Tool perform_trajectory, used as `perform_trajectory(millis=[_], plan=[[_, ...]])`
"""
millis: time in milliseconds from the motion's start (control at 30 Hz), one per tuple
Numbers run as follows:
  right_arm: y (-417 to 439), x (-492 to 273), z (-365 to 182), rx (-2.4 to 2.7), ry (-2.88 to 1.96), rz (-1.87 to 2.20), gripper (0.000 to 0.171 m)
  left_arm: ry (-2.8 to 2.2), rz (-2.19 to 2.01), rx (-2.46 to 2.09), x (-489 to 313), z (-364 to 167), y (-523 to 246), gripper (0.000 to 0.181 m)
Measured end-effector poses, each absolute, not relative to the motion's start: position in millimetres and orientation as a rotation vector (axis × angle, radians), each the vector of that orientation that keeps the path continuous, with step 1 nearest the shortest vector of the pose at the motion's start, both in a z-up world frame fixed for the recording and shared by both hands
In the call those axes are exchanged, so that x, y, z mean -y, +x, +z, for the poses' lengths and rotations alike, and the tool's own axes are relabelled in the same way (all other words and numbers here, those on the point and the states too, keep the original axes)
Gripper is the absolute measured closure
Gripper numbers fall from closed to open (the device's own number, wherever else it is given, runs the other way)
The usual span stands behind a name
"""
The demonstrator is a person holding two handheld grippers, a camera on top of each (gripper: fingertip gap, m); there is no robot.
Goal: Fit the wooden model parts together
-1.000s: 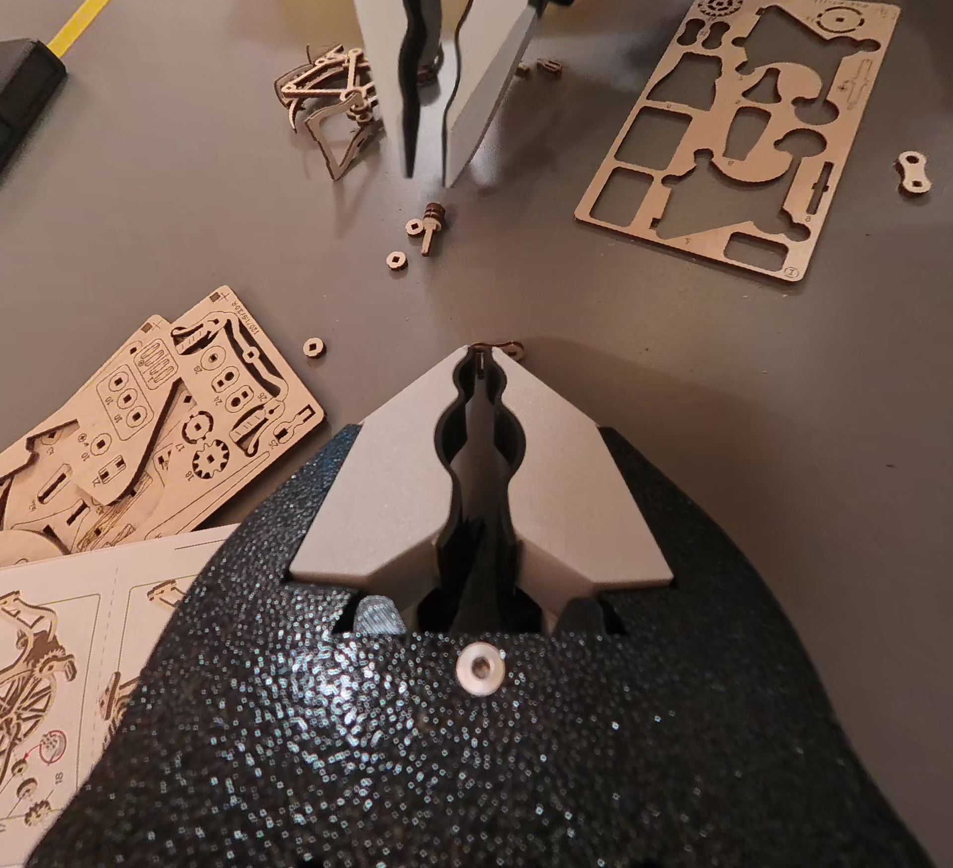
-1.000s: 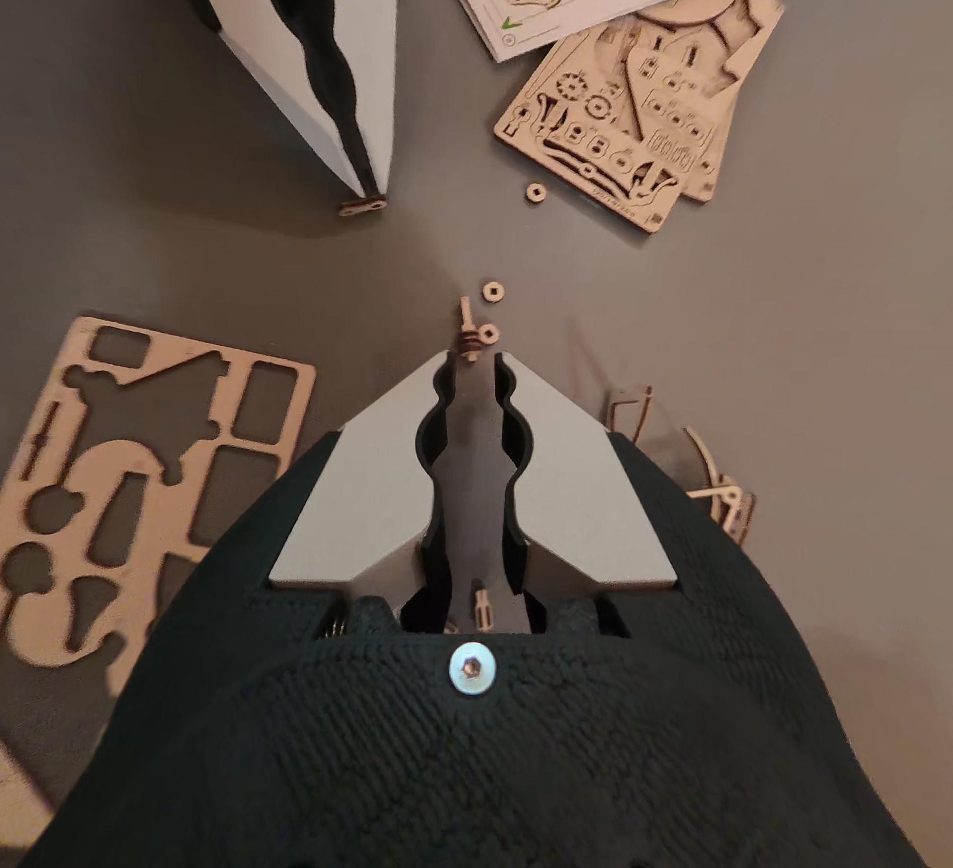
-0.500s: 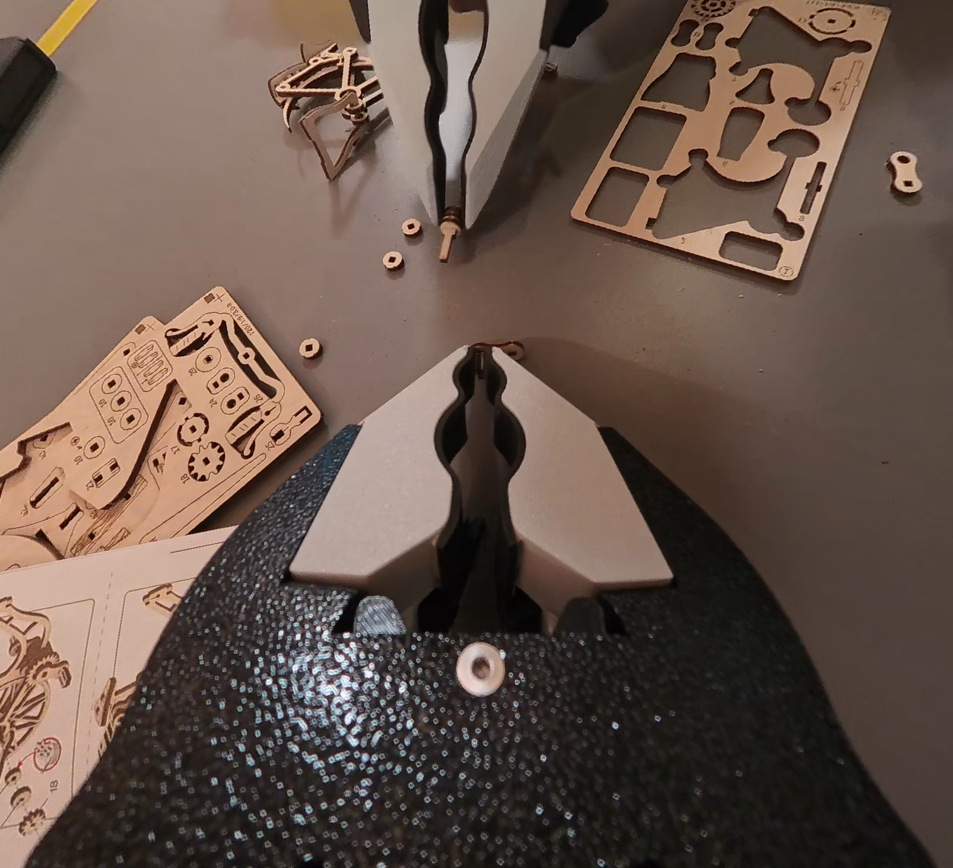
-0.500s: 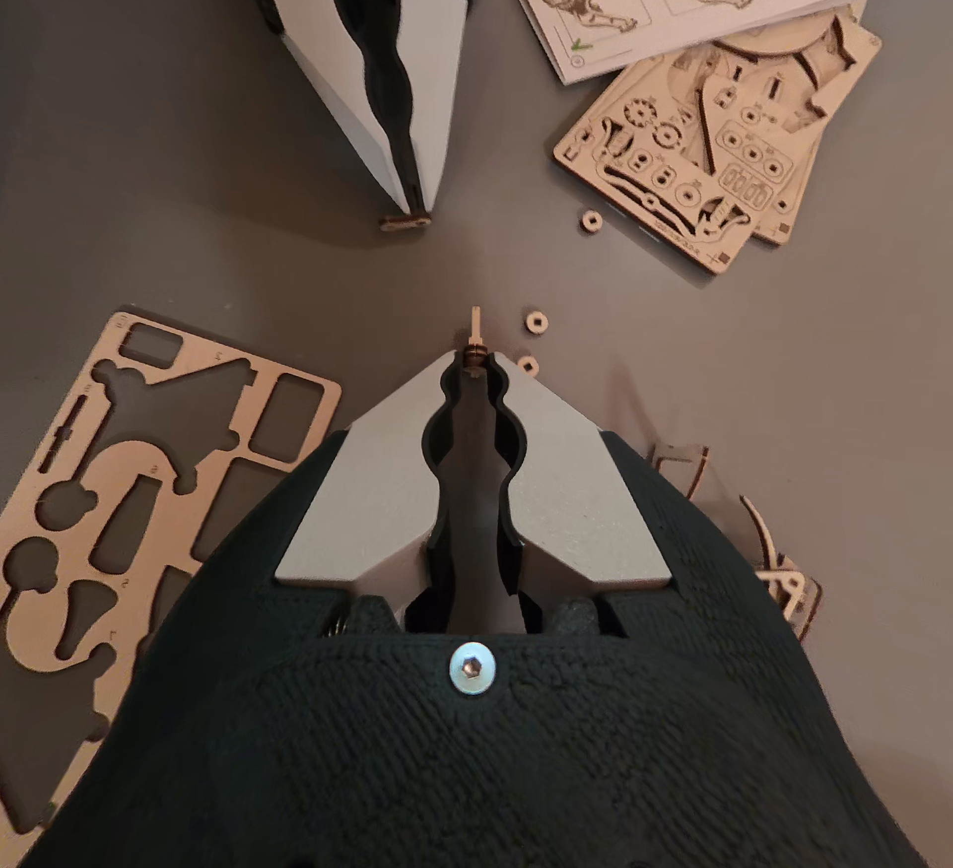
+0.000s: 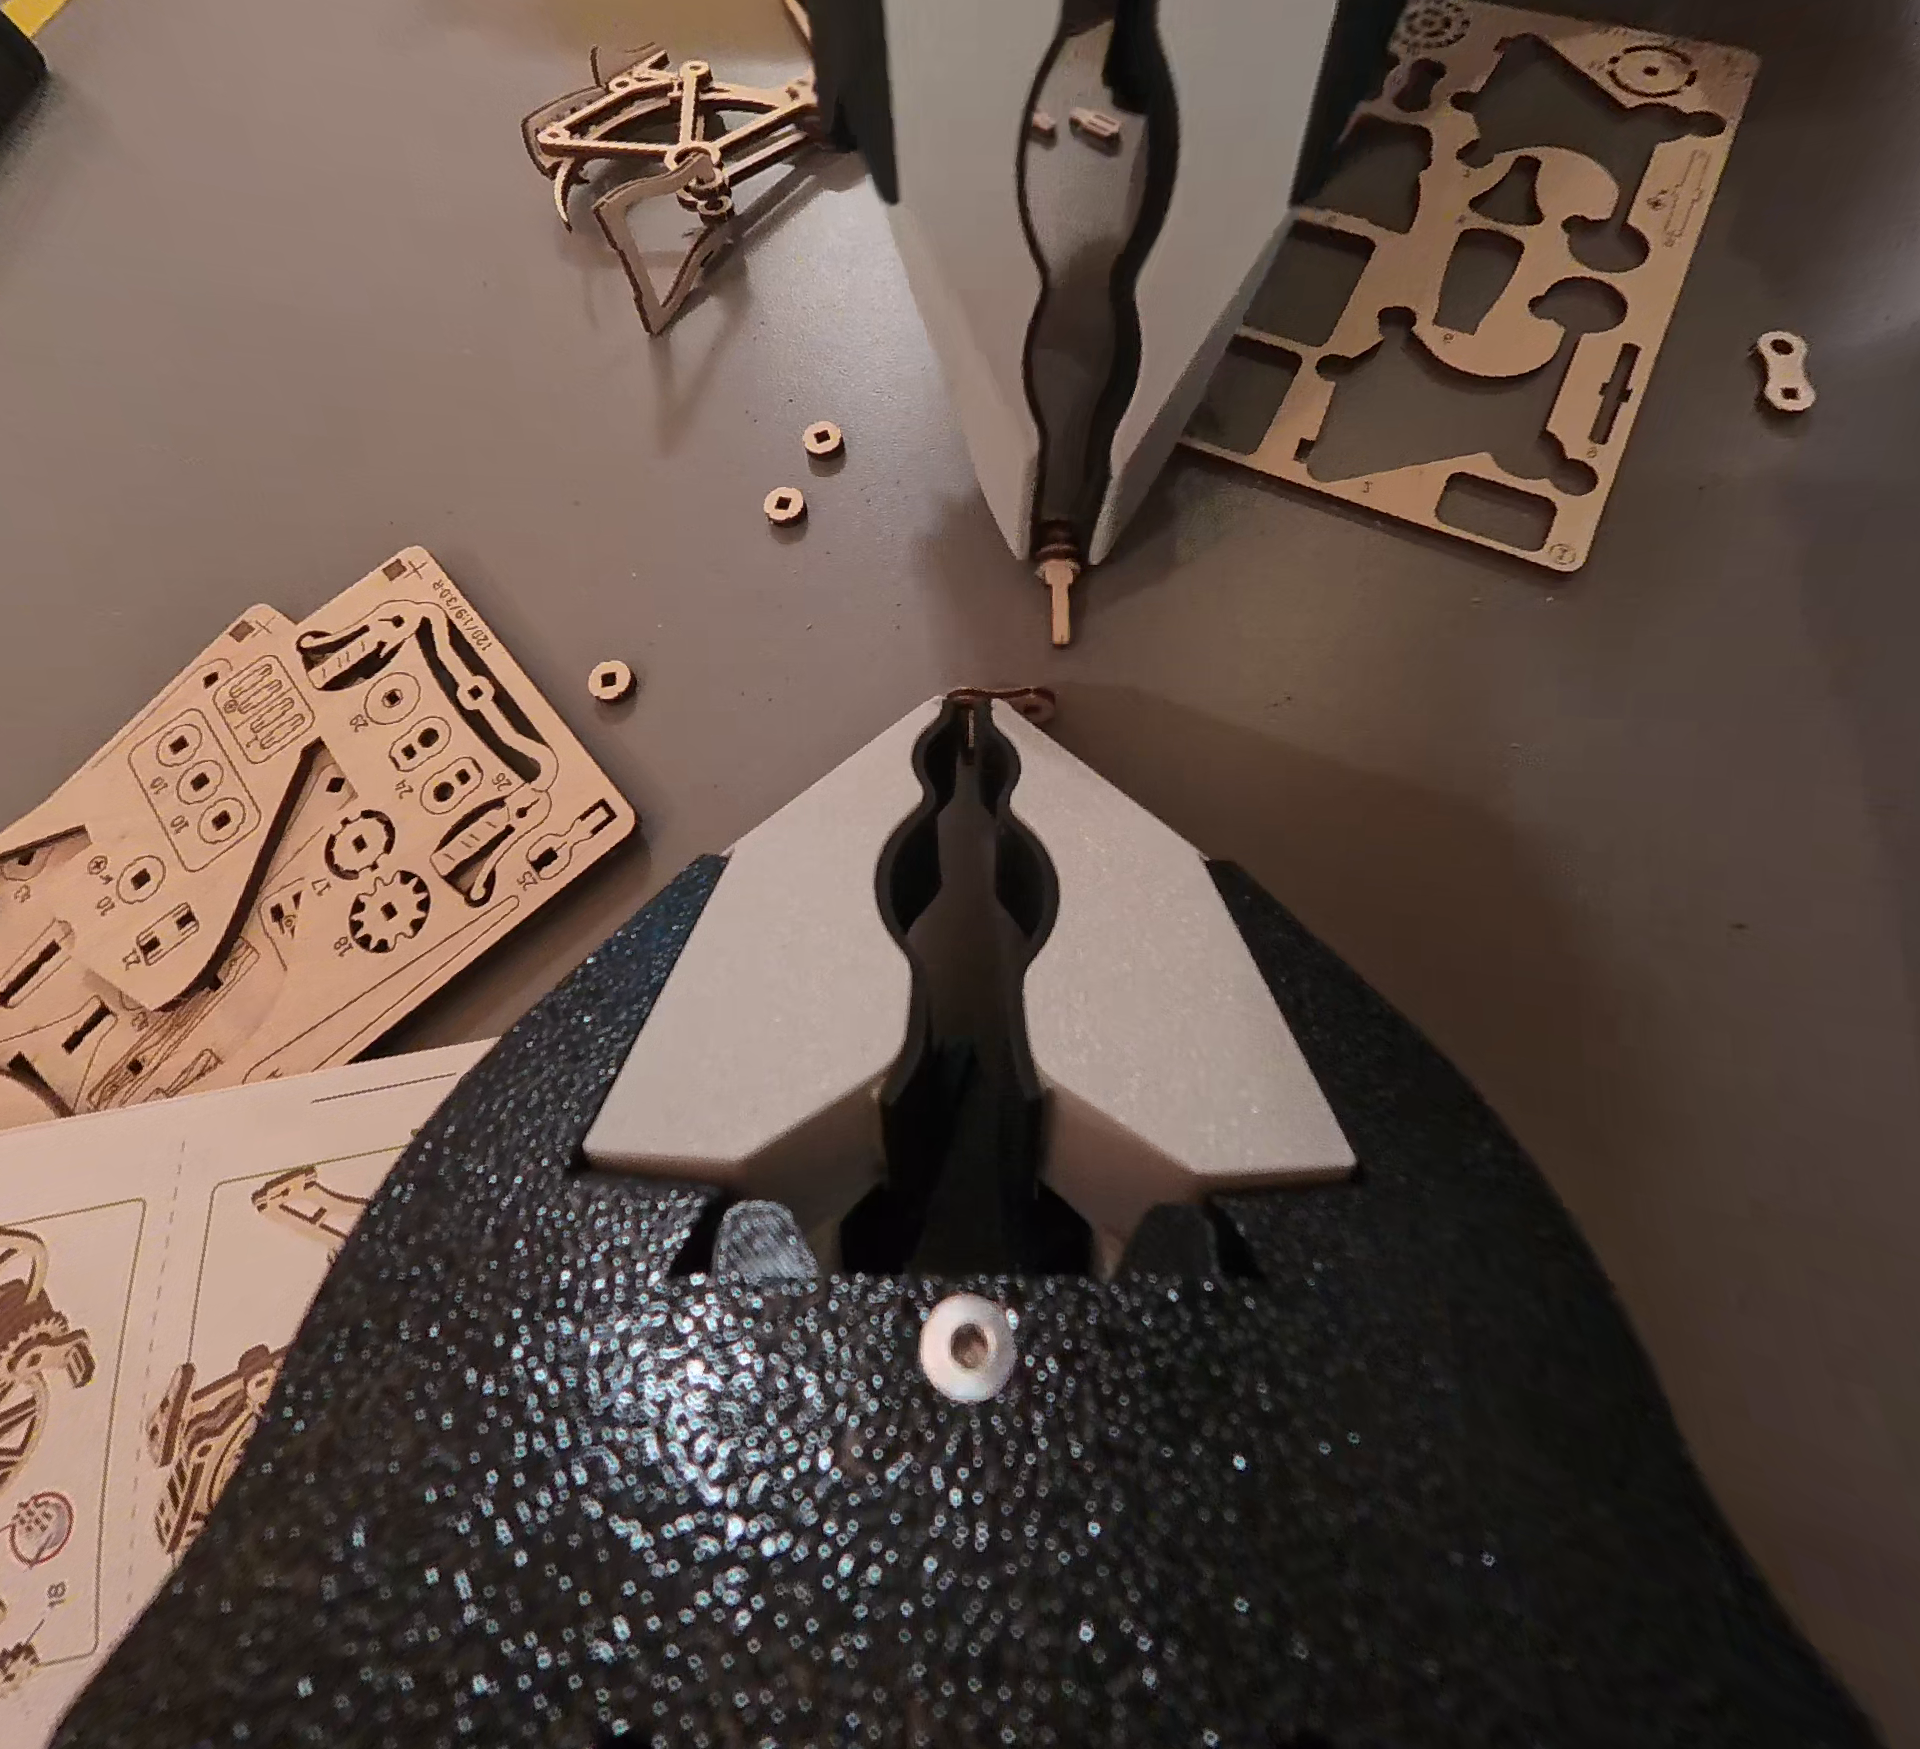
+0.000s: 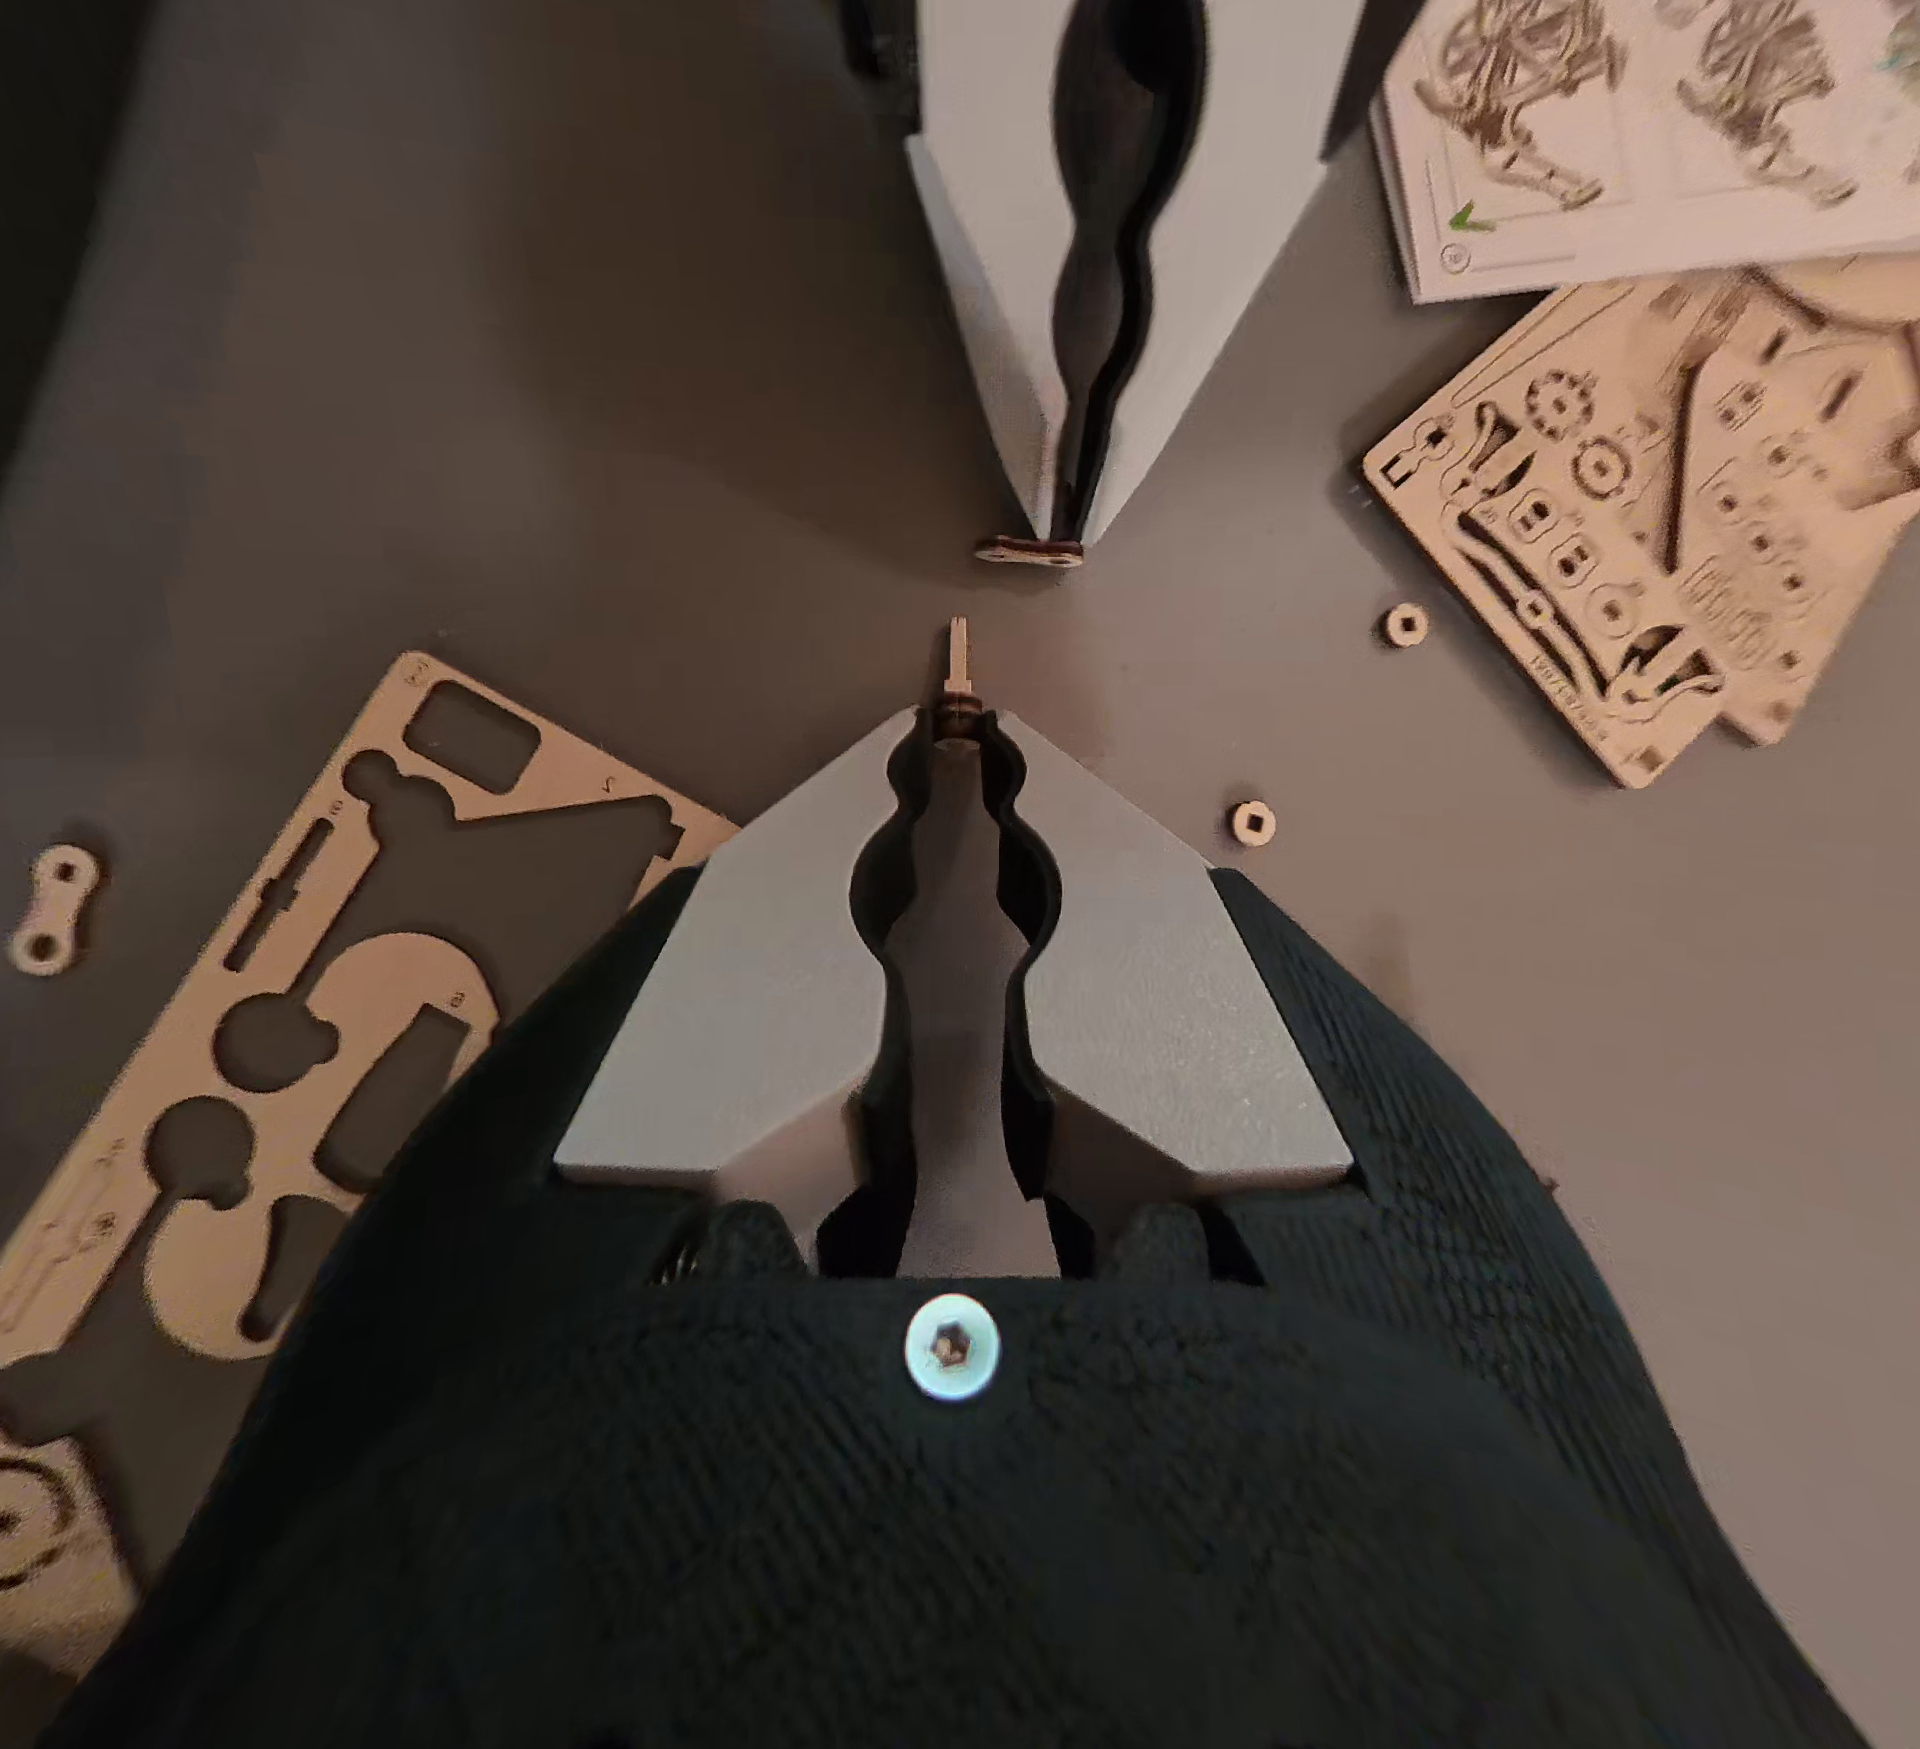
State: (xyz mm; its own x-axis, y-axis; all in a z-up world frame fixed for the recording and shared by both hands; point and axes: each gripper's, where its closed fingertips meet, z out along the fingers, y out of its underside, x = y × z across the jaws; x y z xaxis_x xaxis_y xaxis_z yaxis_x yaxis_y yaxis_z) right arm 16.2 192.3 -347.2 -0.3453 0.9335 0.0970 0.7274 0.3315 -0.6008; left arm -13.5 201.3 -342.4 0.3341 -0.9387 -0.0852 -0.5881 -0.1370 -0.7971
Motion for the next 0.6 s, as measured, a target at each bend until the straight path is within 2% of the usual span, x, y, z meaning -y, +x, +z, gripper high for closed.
perform_trajectory(millis=[33,400,600], plan=[[16,-193,-348,2.176,-1.523,0.686,0.164,-1.831,-0.579,-1.352,-201,-342,-14,0.180],[14,-193,-343,2.104,-1.720,0.894,0.164,-1.780,-0.533,-1.373,-200,-340,-14,0.174],[14,-195,-337,2.036,-1.755,1.028,0.164,-1.761,-0.534,-1.430,-192,-337,-15,0.144]])
